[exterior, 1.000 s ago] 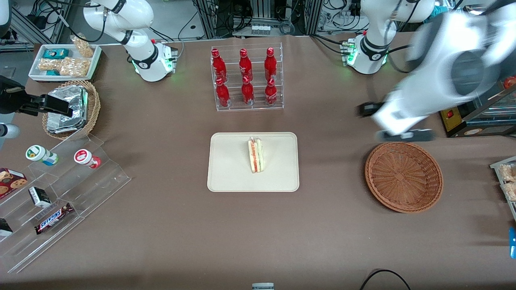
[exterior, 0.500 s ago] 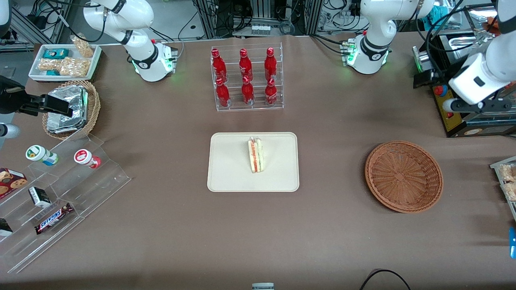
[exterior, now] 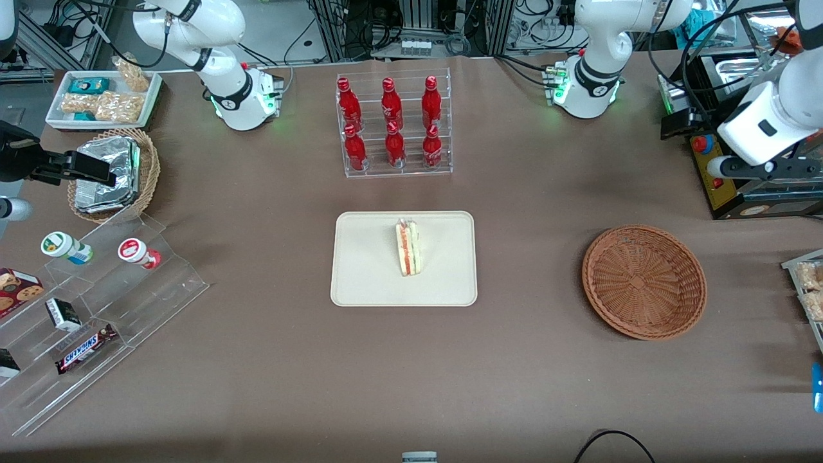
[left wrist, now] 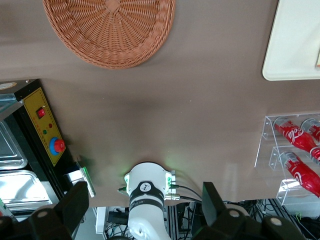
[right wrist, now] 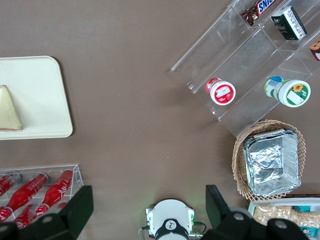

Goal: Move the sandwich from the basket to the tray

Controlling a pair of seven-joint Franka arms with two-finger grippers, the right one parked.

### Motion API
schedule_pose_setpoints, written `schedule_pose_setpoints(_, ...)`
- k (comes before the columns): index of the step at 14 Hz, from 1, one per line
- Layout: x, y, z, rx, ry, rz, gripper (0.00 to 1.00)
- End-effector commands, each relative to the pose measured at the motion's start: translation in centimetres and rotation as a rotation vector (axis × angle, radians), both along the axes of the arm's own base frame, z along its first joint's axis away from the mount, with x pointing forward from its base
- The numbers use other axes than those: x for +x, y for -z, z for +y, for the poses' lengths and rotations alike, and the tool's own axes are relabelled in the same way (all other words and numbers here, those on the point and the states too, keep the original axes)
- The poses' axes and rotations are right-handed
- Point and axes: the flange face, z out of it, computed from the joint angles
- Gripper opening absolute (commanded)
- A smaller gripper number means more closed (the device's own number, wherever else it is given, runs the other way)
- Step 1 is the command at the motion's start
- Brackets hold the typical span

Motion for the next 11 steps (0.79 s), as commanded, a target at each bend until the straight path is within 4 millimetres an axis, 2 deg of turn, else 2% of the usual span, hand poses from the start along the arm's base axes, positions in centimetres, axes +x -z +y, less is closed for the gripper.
schedule_pose_setpoints(1, 0.3, -1.4, 0.4, 0.019, -0.018, -0.034, 1.0)
schedule_pose_setpoints(3, 0.4, -1.3, 1.3, 0.023, -0.037, -0.037, 1.0)
schedule_pose_setpoints(4, 0.4, -1.3, 3.0, 0.014, -0.066, -0.041, 1.0)
schedule_pose_setpoints(6, 0.4, -1.2, 2.5, 0.017, -0.048, -0.055, 1.0)
schedule_pose_setpoints(8, -1.2, -0.8, 1.6, 0.051, -0.03, -0.067, 1.0)
schedule_pose_setpoints(11, -1.0, -0.5, 1.5, 0.053, -0.04, -0.093, 1.0)
